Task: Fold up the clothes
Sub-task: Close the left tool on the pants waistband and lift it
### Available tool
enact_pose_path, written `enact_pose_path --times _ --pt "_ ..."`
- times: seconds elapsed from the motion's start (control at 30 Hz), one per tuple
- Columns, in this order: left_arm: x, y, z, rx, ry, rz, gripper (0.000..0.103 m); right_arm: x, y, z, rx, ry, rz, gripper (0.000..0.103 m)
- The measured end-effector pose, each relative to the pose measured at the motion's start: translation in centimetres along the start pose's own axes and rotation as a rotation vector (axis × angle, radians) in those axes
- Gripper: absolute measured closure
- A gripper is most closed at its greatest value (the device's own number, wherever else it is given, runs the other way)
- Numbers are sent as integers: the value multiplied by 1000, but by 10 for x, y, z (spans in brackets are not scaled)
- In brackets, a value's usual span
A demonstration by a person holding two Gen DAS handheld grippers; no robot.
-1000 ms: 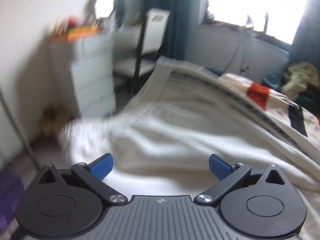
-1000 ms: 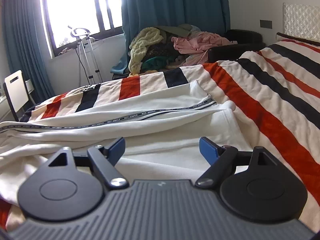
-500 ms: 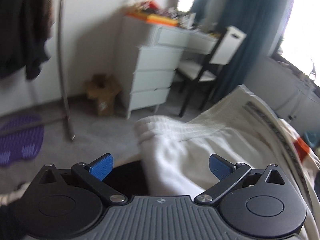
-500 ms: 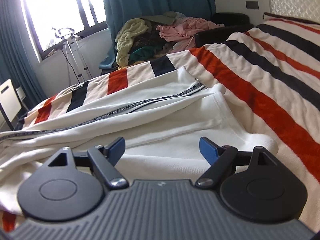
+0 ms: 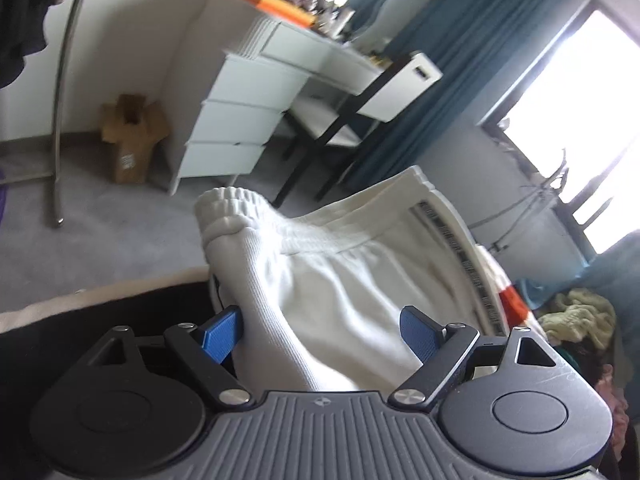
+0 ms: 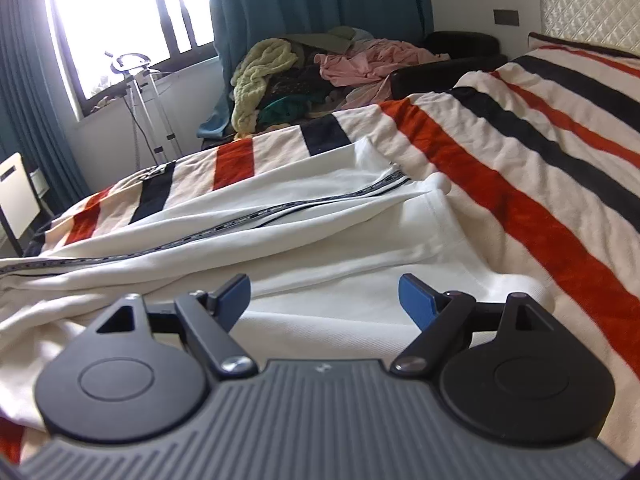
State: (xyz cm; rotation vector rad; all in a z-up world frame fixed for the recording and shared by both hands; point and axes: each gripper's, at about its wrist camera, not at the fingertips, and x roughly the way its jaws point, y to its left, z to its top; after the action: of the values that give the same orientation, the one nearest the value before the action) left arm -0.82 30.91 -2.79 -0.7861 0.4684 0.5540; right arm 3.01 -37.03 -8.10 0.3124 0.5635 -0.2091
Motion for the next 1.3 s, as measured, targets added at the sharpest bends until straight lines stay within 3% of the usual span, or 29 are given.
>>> enact_pose_path --times 0.13,0.2,0.33,0.43,0.5,0.57,0.67,1.0,1.1,1.3 --pt "6 7 -6 -95 64 14 19 0 -2 1 19 4 5 20" --pt "11 19 -4 -173 99 0 28 1 -2 1 21 6 8 20" --pt "13 28 -4 -201 107 2 38 2 -1 -1 23 18 12 20" --pt "13 27 -6 -181 102 15 53 3 -2 -1 28 23 15 20" --pt "15 30 -6 -185 98 17 70 4 -2 -1 36 28 21 20" --pt "21 35 -4 -204 95 11 72 3 -4 -1 44 20 11 20" --pt "26 40 -2 -209 88 8 86 2 -7 0 56 4 -8 20" --pt "18 42 -3 -220 64 -9 89 -2 -17 3 98 -50 -73 20" --pt "17 41 -3 -224 64 -3 89 -3 -36 4 195 -67 -89 20" --pt "18 40 -3 -232 64 8 89 13 -79 5 429 -17 -55 19"
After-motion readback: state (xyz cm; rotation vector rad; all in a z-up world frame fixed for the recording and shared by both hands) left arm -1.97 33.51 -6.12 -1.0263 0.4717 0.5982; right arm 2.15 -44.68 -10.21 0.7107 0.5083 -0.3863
